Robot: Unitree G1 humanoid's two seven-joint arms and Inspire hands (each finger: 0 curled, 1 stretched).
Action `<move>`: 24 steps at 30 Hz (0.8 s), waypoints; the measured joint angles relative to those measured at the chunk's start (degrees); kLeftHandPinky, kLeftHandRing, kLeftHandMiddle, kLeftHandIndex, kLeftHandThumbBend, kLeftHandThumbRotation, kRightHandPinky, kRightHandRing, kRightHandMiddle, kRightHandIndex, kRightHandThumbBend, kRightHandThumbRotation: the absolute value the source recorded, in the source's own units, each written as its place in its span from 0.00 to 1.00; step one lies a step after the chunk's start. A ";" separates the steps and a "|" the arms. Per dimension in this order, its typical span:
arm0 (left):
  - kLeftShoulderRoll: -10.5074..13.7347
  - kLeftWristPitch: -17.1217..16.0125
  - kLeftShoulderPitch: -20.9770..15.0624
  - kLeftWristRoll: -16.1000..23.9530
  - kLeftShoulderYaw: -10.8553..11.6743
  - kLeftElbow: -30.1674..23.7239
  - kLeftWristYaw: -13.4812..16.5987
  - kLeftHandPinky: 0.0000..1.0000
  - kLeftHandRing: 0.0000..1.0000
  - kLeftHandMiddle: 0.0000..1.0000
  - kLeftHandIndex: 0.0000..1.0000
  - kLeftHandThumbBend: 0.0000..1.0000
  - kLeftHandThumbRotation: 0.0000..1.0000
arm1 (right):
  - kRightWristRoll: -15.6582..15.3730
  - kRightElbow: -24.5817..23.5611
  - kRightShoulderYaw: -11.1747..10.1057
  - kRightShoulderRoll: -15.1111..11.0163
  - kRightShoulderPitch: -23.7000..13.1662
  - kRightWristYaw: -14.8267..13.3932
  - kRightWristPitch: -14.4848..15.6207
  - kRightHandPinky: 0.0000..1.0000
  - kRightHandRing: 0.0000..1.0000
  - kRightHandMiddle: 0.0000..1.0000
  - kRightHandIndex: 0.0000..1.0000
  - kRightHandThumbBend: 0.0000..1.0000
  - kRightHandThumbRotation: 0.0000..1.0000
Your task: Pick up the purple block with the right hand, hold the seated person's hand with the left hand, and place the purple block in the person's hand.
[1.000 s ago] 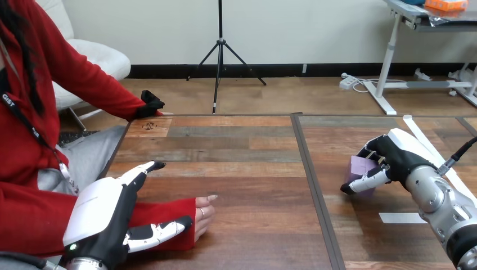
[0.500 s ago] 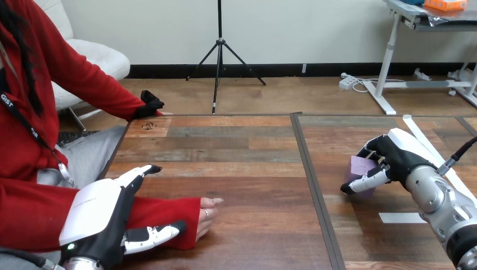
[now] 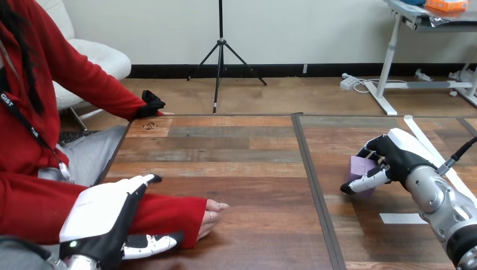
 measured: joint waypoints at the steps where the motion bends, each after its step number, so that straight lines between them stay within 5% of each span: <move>1: 0.30 0.19 -0.24 0.20 -0.25 0.01 -0.23 0.90 0.88 0.87 0.85 0.88 0.52 | 0.00 0.00 0.00 0.00 0.00 0.00 -0.01 0.46 0.51 0.55 0.52 0.64 0.00; 24: 5.96 -0.28 -4.44 2.25 -4.64 4.00 -1.75 0.84 0.84 0.83 0.81 0.92 0.44 | -0.01 0.00 0.00 0.01 0.07 0.09 -0.41 0.46 0.50 0.54 0.52 0.65 0.00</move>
